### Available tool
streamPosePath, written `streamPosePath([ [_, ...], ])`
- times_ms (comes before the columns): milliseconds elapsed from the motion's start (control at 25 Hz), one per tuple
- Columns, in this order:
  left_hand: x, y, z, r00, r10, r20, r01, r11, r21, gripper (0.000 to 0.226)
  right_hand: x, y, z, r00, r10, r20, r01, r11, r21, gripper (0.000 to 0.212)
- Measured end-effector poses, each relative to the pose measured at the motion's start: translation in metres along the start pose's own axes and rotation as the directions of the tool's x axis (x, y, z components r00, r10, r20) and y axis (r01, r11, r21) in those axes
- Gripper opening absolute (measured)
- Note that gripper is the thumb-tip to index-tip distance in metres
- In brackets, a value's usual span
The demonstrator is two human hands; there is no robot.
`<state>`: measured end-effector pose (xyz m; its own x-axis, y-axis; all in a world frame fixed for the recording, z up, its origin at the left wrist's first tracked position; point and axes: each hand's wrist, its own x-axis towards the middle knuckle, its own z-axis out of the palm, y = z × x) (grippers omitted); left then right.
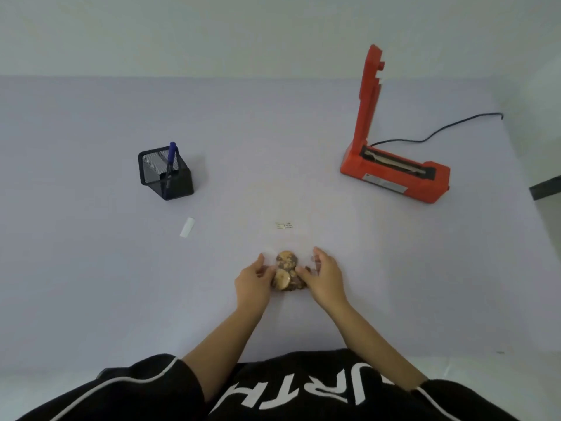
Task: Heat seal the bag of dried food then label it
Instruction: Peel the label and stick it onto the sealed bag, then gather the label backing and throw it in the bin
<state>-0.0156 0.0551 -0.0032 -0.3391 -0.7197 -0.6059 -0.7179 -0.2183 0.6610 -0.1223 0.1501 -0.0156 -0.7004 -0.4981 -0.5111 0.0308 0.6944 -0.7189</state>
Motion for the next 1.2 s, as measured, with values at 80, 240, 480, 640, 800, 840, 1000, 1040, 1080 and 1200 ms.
streamPosePath([
  [80,0.011,0.014,-0.007,0.999,0.013,-0.035,-0.014,0.999,-0.037,0.046,0.011,-0.02,-0.001,1.0,-0.02,-0.018,0.021,0.998,0.052,0.064],
  [240,0.053,0.076,-0.034,0.986,0.138,-0.099,-0.145,0.986,-0.076,0.044,0.053,-0.083,-0.011,0.984,-0.148,-0.098,0.157,0.983,0.094,0.062],
  [480,0.127,0.166,-0.062,0.951,0.259,-0.167,-0.279,0.954,-0.106,0.043,0.131,-0.173,-0.028,0.948,-0.269,-0.171,0.291,0.949,0.124,0.062],
  [640,0.181,0.203,-0.062,0.946,0.276,-0.168,-0.293,0.951,-0.092,0.043,0.186,-0.2,-0.031,0.948,-0.26,-0.184,0.285,0.951,0.123,0.061],
  [800,0.23,0.213,-0.052,0.968,0.219,-0.12,-0.228,0.971,-0.069,0.043,0.234,-0.2,-0.022,0.96,-0.219,-0.175,0.24,0.965,0.107,0.061],
  [840,0.24,0.214,-0.049,0.973,0.2,-0.112,-0.208,0.977,-0.056,0.043,0.244,-0.198,-0.02,0.963,-0.214,-0.161,0.23,0.969,0.091,0.06],
  [1000,0.27,0.213,-0.041,0.979,0.178,-0.099,-0.174,0.984,0.049,0.042,0.278,-0.191,-0.009,0.979,-0.178,-0.102,0.184,0.981,0.054,0.061],
  [1040,0.277,0.212,-0.04,0.979,0.179,-0.102,-0.172,0.982,0.073,0.042,0.284,-0.19,-0.007,0.98,-0.172,-0.099,0.178,0.983,0.054,0.062],
  [1080,0.283,0.212,-0.039,0.978,0.182,-0.105,-0.173,0.98,0.096,0.042,0.29,-0.189,-0.006,0.981,-0.168,-0.1,0.173,0.984,0.051,0.062],
  [1200,0.292,0.214,-0.037,0.974,0.198,-0.114,-0.18,0.972,0.15,0.04,0.302,-0.185,-0.005,0.983,-0.16,-0.093,0.161,0.987,0.001,0.065],
])
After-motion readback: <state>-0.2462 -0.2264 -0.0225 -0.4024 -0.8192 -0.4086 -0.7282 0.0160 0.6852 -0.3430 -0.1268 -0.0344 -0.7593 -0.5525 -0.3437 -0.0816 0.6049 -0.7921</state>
